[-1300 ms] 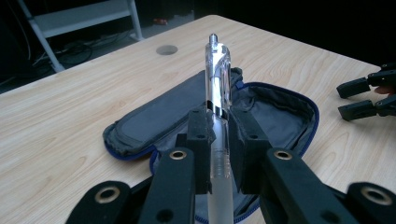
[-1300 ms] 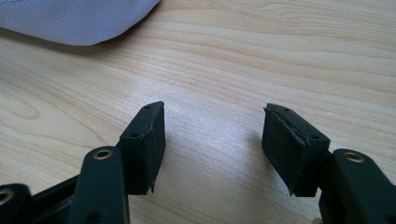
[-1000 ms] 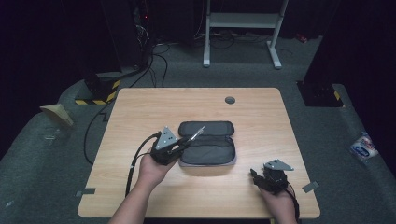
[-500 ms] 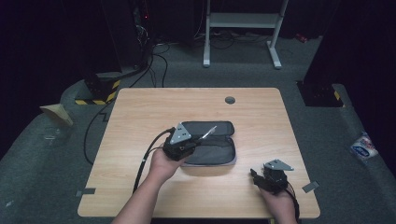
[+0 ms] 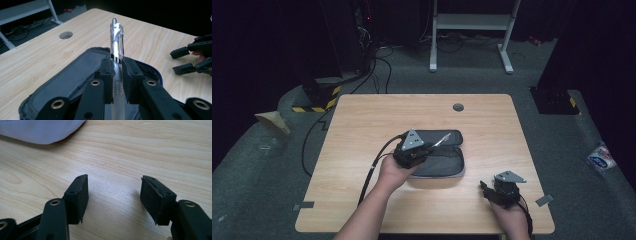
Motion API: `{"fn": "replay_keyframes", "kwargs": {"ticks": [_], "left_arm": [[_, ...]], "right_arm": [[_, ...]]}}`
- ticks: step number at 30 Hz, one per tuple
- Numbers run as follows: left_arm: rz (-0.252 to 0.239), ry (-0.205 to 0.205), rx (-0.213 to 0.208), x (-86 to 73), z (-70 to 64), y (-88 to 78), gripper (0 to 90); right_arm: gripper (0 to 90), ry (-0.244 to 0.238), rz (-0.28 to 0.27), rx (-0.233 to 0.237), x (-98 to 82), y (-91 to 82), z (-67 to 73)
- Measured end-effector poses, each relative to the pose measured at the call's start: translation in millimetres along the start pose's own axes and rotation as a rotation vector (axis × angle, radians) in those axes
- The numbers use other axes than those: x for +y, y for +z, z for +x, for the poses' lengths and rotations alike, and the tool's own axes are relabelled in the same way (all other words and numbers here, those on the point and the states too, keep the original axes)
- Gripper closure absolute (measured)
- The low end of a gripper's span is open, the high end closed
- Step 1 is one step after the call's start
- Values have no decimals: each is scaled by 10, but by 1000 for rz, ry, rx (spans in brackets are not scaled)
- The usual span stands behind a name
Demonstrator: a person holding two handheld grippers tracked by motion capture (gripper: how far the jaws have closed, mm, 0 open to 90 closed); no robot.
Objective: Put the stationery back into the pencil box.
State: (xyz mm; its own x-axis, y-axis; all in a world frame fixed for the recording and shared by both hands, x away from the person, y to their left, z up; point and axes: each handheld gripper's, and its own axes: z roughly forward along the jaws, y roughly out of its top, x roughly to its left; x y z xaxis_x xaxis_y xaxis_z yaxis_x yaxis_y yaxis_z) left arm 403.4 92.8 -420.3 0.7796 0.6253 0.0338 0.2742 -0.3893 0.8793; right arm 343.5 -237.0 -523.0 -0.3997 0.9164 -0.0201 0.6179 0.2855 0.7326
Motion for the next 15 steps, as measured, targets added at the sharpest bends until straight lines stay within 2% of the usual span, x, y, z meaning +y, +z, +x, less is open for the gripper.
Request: {"fn": "replay_keyframes", "kwargs": {"ticks": [5, 9, 11, 15], "left_arm": [[22, 8, -20, -43, 1, 108, 791], [27, -21, -44, -79, 20, 196, 791], [34, -22, -50, -98, 26, 236, 791], [48, -4, -44, -139, 9, 300, 791]], "right_arm": [[392, -1, 0, -1, 0, -1, 0], [392, -1, 0, -1, 0, -1, 1], [392, 0, 0, -1, 0, -1, 1], [392, 0, 0, -1, 0, -1, 1]]}}
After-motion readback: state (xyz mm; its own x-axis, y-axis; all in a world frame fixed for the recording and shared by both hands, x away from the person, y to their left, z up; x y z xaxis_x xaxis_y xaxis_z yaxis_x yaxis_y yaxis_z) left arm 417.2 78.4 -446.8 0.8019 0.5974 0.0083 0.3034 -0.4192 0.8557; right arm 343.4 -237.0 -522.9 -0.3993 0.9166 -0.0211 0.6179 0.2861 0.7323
